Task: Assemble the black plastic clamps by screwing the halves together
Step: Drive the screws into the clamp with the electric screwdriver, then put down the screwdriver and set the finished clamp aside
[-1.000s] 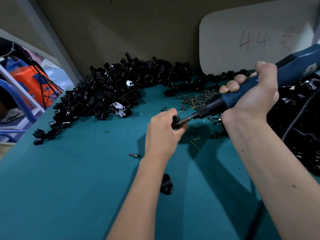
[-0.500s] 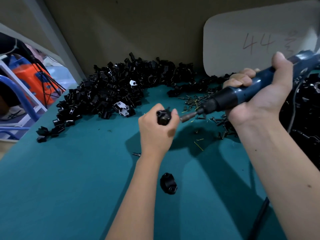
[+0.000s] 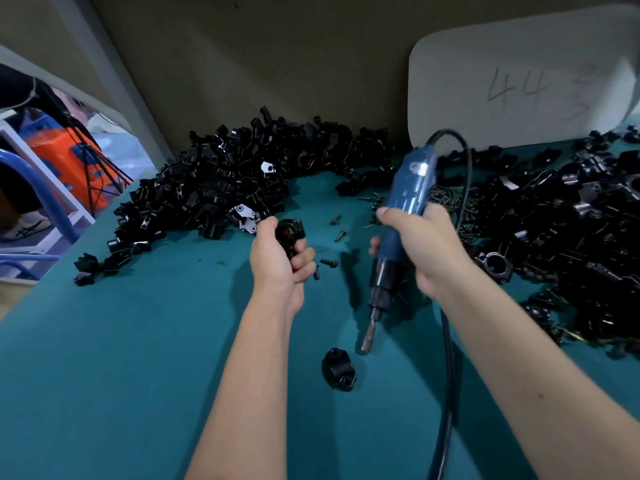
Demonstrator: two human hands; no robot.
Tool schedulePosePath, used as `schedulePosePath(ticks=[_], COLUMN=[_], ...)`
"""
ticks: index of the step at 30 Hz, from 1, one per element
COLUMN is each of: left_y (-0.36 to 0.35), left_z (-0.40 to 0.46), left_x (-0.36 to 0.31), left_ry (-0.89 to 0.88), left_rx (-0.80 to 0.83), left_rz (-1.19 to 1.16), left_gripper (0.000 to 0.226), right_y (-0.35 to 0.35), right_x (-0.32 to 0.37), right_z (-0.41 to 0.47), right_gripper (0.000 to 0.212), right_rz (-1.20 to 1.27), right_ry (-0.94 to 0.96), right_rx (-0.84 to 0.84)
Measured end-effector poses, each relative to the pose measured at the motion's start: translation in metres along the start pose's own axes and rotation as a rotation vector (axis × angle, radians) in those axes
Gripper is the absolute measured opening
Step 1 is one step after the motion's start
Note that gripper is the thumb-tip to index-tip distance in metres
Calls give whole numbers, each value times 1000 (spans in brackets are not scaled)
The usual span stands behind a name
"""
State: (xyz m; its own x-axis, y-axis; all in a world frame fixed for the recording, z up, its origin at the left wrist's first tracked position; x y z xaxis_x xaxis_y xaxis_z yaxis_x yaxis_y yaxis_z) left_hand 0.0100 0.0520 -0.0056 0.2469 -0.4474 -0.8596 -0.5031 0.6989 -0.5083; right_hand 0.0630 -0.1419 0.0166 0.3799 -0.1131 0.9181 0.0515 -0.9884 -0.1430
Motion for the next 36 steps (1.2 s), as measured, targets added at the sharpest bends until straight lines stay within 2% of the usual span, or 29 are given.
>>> schedulePosePath(ticks=[3, 5, 9, 10, 13, 15, 17, 19, 21, 22, 24, 26, 29, 32, 36], left_y=[-6, -9, -14, -14, -19, -25, -33, -43, -54, -59, -72, -89, -125, -182, -253], left_z=[-3, -5, -9, -10, -13, -16, -20, -25, -29, -31, -37, -45, -57, -80, -112], left_x=[5, 8, 12, 13, 11, 8, 7, 7, 8, 9, 11, 9, 5, 13, 38], left_ry=[32, 45, 89, 99, 96, 51, -13, -66, -116, -133, -157, -209, -416, -549, -595], left_rx=[35, 49, 89, 99, 145, 196, 243, 268, 275, 281, 324, 361, 386, 487, 669], left_rz=[25, 60, 72, 65, 53, 96, 167, 240, 313, 337, 377, 504, 736, 678, 658], left_gripper=[39, 44, 53, 55, 56, 58, 60, 65, 77, 82, 82, 82, 73, 56, 40], right_y=[3, 1, 0, 0, 6, 7, 3, -4, -13, -15, -4, 21, 75, 132, 198], right_x=[-2, -1, -2, 0, 1, 7, 20, 33, 37, 38, 39, 44, 62, 87, 124], right_z=[1, -1, 0, 2, 4, -1, -14, -22, -28, -29, -29, -26, -27, -34, -45], right_gripper=[34, 47, 58, 55, 25, 17, 25, 29, 18, 12, 8, 11, 14, 13, 33], right_rz=[-517, -728, -856, -857, -838, -932, -969, -854, -707, -674, -622, -584, -554, -551, -608], right_ry=[153, 200, 243, 257, 267, 349, 507, 625, 593, 581, 581, 561, 546, 536, 563], right_rx=[-206, -268, -303, -305, -323, -403, -460, -275, 20, 100, 116, 42, -159, -345, -661])
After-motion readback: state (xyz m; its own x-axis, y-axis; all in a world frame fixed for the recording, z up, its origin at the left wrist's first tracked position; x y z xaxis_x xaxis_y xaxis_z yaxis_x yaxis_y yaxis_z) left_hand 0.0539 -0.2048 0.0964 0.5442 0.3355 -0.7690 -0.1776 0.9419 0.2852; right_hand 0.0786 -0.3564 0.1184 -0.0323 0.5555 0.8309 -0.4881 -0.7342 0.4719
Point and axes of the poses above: each hand's wrist, its own z-axis towards the middle knuckle, its own y-axis out of the back of the hand, x = y × z, the point moved 6 cm from there along z, towards the middle knuckle, and after that the axes turned 13 degrees about -y, right-handed, at the moved point
